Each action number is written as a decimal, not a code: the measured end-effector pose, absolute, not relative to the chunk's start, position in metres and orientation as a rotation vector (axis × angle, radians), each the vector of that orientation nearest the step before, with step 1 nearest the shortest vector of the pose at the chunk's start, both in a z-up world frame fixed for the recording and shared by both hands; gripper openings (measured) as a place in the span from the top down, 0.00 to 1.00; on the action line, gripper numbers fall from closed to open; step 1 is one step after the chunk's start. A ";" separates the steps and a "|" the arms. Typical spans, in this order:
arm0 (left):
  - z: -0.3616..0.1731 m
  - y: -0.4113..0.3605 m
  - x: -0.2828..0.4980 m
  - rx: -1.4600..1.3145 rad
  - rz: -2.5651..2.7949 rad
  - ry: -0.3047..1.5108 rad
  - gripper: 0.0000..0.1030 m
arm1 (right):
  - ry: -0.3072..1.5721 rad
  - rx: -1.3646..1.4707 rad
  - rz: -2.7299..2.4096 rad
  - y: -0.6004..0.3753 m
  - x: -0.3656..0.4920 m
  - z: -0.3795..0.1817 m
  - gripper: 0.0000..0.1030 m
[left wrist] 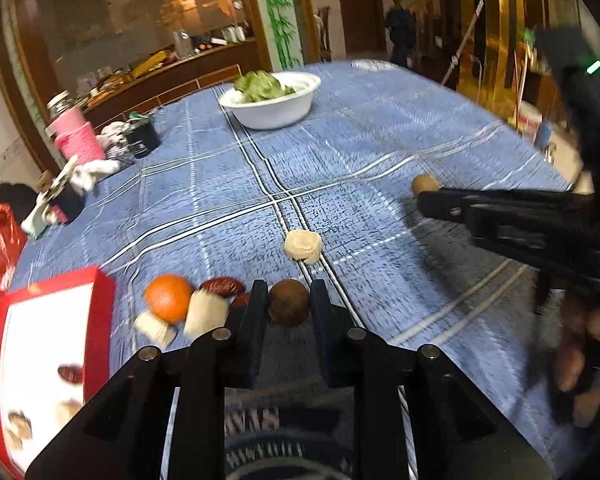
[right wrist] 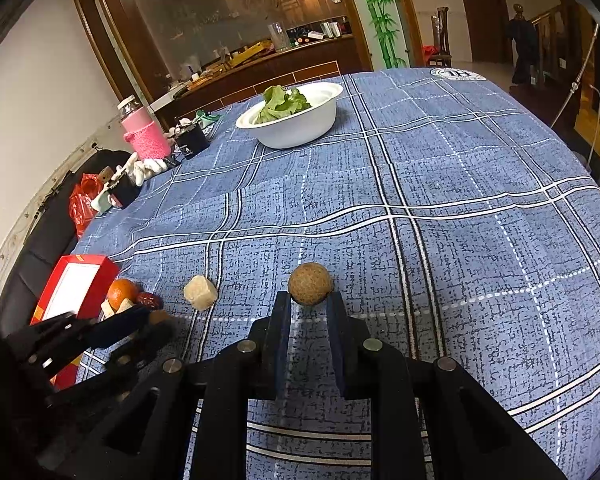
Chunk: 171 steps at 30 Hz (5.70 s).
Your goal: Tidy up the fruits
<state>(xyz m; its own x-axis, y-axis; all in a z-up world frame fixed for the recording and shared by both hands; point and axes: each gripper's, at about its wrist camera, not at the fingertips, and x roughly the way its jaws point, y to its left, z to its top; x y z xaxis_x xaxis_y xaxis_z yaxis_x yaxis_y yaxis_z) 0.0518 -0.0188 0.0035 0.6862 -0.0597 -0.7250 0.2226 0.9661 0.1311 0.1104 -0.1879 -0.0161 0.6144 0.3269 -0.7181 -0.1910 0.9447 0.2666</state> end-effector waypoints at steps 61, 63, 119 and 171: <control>0.024 0.112 -0.035 -0.138 -0.022 0.748 0.82 | 0.806 -0.113 0.390 -0.069 0.027 0.024 0.82; 0.021 0.093 -0.037 -0.111 -0.127 0.732 0.82 | 0.798 -0.091 0.367 -0.084 0.027 0.026 0.82; 0.034 0.091 -0.056 -0.149 -0.205 0.630 0.82 | 0.816 -0.051 0.485 -0.093 -0.002 0.026 0.82; 0.028 0.238 -0.035 -0.244 0.399 0.744 0.81 | 0.781 -0.126 0.769 0.095 0.030 0.042 0.82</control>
<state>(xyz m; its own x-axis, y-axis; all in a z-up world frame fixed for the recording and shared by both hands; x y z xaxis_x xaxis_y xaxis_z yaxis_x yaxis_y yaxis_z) -0.0351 0.2380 0.0281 0.6664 0.2641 -0.6973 -0.4344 0.8976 -0.0752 0.0298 0.0946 0.0416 0.4577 0.5777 -0.6759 -0.6667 0.7259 0.1690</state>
